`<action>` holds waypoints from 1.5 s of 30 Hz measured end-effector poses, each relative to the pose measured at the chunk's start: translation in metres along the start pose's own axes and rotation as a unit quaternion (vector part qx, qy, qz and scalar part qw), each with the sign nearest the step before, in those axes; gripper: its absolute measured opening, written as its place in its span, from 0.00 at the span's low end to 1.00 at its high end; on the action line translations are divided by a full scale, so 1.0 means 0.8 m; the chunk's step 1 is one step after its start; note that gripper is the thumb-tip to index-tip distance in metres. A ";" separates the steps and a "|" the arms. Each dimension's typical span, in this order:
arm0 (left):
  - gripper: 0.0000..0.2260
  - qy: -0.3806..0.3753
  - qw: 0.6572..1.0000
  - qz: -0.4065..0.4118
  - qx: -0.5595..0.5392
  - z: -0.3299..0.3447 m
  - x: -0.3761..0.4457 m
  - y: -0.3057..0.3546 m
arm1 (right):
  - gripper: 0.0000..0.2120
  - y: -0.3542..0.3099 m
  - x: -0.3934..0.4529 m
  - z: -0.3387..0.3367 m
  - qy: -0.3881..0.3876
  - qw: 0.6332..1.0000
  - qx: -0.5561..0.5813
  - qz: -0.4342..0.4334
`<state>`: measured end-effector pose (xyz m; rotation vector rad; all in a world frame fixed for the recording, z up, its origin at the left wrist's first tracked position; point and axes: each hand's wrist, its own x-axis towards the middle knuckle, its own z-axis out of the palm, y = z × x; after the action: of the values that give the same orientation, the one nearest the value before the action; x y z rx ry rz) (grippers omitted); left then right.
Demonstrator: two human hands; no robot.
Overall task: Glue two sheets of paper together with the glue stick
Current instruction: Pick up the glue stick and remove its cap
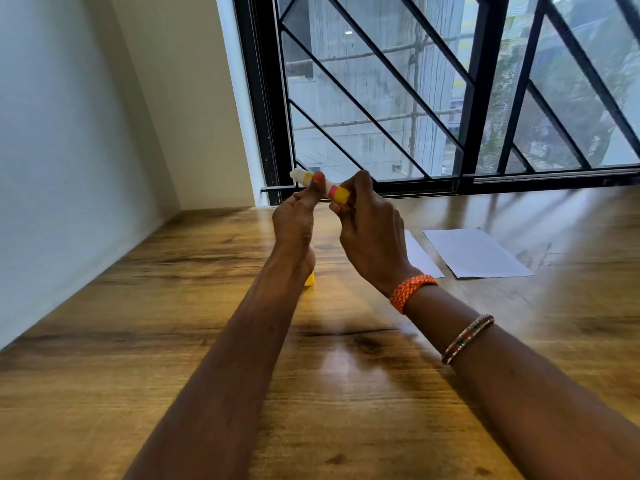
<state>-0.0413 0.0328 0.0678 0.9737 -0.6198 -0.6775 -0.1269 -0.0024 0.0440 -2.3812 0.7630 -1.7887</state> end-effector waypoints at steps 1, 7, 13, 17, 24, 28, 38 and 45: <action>0.07 -0.002 1.000 -0.004 -0.001 0.002 0.000 0.001 | 0.09 0.000 0.000 -0.002 0.010 1.000 -0.013 -0.004; 0.08 -0.037 0.999 -0.011 0.020 0.001 0.004 0.000 | 0.09 0.008 0.006 0.003 -0.015 0.997 0.023 0.068; 0.14 -0.064 0.997 0.007 0.040 -0.002 0.005 -0.001 | 0.09 0.013 0.013 0.005 -0.120 0.906 0.314 0.258; 0.05 -0.053 0.996 -0.011 0.070 -0.004 0.004 -0.003 | 0.18 0.009 0.016 0.001 -0.167 0.852 0.370 0.332; 0.10 0.014 0.997 -0.061 0.040 -0.003 0.004 -0.005 | 0.19 0.003 0.000 0.009 -0.092 0.995 0.030 -0.013; 0.15 0.019 0.996 -0.083 0.029 0.002 0.000 -0.003 | 0.22 0.004 -0.001 0.009 -0.006 0.989 -0.095 -0.111; 0.16 0.045 0.995 -0.087 0.012 0.003 0.002 -0.004 | 0.19 0.012 0.005 0.006 0.036 0.970 -0.206 -0.125; 0.05 0.051 0.993 -0.109 -0.013 0.007 0.004 -0.004 | 0.13 0.008 0.004 0.008 -0.009 0.994 -0.105 0.008</action>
<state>-0.0439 0.0262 0.0680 1.0539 -0.4172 -0.8212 -0.1227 -0.0111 0.0423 -2.5063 1.0111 -1.7574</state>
